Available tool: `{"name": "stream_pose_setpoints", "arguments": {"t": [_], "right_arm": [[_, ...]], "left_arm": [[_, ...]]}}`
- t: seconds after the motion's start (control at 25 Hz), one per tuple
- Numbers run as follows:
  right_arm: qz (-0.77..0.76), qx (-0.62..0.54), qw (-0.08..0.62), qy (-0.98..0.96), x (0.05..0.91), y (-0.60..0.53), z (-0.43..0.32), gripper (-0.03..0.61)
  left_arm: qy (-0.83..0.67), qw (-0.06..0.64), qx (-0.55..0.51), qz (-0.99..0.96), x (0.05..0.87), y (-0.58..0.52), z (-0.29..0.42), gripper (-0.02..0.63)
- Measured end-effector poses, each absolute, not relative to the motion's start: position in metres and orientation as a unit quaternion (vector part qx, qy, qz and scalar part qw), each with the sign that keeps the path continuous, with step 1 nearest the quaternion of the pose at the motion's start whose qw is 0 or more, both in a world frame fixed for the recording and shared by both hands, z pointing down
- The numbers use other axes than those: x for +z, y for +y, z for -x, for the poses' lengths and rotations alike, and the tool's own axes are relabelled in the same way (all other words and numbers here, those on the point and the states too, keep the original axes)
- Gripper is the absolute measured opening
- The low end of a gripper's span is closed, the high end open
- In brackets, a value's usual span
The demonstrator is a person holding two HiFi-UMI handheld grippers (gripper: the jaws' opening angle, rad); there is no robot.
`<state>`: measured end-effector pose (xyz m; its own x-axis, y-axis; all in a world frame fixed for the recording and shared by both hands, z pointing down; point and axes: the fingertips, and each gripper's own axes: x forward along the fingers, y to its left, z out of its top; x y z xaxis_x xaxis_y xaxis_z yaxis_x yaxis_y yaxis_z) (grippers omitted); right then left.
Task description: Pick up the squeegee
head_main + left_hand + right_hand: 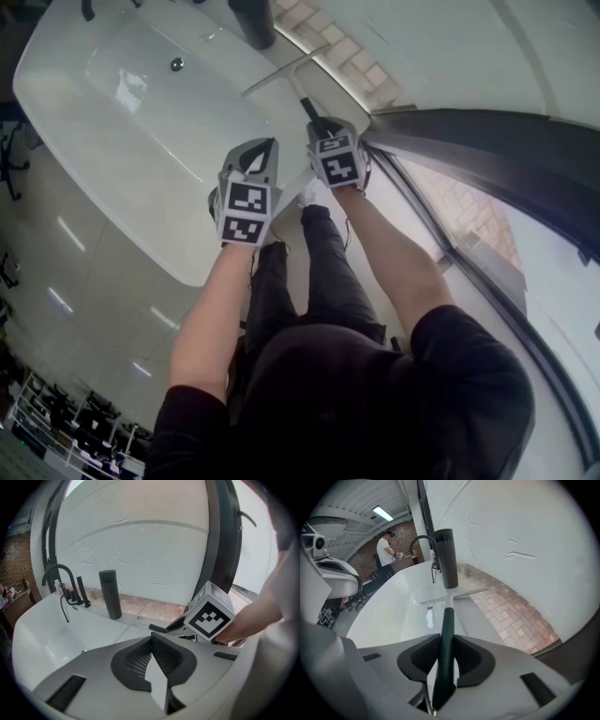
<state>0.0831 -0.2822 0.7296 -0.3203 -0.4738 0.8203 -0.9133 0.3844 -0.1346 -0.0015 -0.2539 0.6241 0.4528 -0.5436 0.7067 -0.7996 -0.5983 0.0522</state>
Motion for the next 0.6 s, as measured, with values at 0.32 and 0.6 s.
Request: {"name": "stream_pose_setpoints", "arguments": {"t": [0.32, 0.6], "right_arm": [[-0.496, 0.286, 0.335, -0.749, 0.648, -0.225, -0.075, 0.097], [-0.519, 0.256, 0.287, -0.763, 0.527, -0.132, -0.034, 0.097]], "left_arm": [[-0.401, 0.156, 0.304, -0.850, 0.557, -0.202, 0.043, -0.003], [-0.366, 0.107, 0.270, -0.884, 0.468, -0.121, 0.077, -0.003]]}}
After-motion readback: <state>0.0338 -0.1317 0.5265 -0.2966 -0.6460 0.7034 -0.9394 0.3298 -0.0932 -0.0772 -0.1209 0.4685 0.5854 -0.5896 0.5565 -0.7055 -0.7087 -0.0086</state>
